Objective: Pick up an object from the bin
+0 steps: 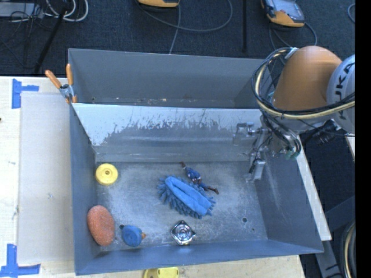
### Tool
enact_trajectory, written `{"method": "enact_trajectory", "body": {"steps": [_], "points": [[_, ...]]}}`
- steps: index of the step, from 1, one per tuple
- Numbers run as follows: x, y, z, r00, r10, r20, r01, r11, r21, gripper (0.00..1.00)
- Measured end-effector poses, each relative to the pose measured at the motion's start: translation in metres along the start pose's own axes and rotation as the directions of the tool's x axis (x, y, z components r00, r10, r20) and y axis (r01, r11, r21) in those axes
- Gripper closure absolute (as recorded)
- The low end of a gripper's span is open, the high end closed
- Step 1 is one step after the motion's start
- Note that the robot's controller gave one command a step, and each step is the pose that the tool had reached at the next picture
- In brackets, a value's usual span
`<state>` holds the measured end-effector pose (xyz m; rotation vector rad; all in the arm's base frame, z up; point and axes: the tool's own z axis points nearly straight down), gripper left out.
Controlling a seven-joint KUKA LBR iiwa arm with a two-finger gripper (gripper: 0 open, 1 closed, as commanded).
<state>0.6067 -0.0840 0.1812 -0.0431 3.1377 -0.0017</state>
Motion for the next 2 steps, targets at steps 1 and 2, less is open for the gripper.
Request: {"method": "enact_trajectory", "body": {"steps": [1,2], "points": [[-0.003,0.033,0.033,0.999,0.036,-0.004,-0.036,0.999,-0.002,0.0],[0.012,0.045,0.073,1.0,-0.031,-0.001,0.031,1.0,-0.002,0.0]]}}
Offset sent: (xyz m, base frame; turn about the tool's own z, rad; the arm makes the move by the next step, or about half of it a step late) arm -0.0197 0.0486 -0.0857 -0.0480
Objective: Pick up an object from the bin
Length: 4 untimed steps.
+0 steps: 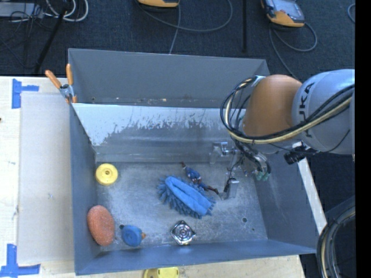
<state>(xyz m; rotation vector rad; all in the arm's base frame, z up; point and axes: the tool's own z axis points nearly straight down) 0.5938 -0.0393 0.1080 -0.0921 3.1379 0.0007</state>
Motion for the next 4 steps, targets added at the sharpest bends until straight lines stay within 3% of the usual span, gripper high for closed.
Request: {"method": "enact_trajectory", "body": {"steps": [1,2,3,4], "points": [[0.015,0.012,0.027,0.994,0.106,-0.005,-0.106,0.994,0.0,0.0],[0.033,0.027,0.034,0.993,0.12,-0.004,-0.12,0.993,0.001,0.0],[0.035,0.056,0.038,0.986,-0.166,-0.003,0.166,0.986,0.0,1.0],[0.035,0.057,0.038,0.986,-0.168,-0.003,0.168,0.986,-0.001,0.0]]}}
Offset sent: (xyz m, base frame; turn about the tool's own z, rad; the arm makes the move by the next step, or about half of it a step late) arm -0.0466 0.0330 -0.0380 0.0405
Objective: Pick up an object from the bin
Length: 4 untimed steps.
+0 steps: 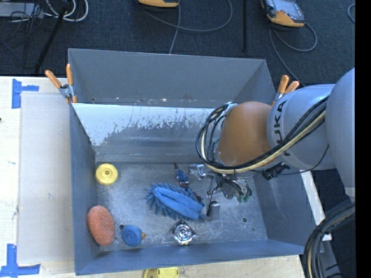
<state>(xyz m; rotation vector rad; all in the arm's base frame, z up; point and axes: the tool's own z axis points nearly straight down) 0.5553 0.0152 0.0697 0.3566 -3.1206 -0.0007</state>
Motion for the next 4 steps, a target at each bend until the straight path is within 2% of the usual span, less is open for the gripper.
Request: {"method": "enact_trajectory", "body": {"steps": [1,2,3,4], "points": [[0.0,0.0,0.0,1.0,-0.002,0.0,0.002,1.0,0.0,1.0],[0.0,0.0,0.0,1.0,-0.002,0.0,0.002,1.0,0.0,1.0],[0.021,0.012,-0.044,1.0,0.007,-0.007,-0.007,1.0,-0.001,1.0],[-0.023,0.007,-0.101,1.0,-0.01,0.001,0.01,1.0,0.0,0.0]]}}
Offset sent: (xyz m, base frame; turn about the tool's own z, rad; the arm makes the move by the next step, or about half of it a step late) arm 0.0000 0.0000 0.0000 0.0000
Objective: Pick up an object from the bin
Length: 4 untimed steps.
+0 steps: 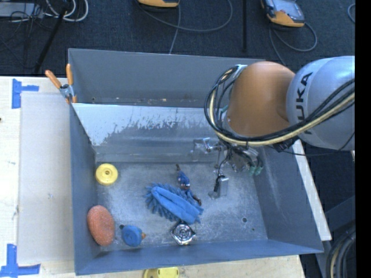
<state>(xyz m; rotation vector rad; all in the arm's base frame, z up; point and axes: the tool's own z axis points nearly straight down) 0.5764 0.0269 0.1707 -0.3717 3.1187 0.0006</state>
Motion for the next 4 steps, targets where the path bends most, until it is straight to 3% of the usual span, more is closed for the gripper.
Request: {"method": "enact_trajectory", "body": {"steps": [1,2,3,4], "points": [[0.0,0.0,0.0,1.0,0.0,0.0,0.0,1.0,0.0,0.0],[-0.005,0.026,0.04,0.997,-0.075,0.004,0.075,0.997,0.002,0.0],[0.009,0.032,0.091,0.995,-0.099,0.002,0.099,0.995,0.0,0.0],[0.005,0.052,0.098,0.955,-0.295,-0.001,0.295,0.955,0.002,1.0]]}}
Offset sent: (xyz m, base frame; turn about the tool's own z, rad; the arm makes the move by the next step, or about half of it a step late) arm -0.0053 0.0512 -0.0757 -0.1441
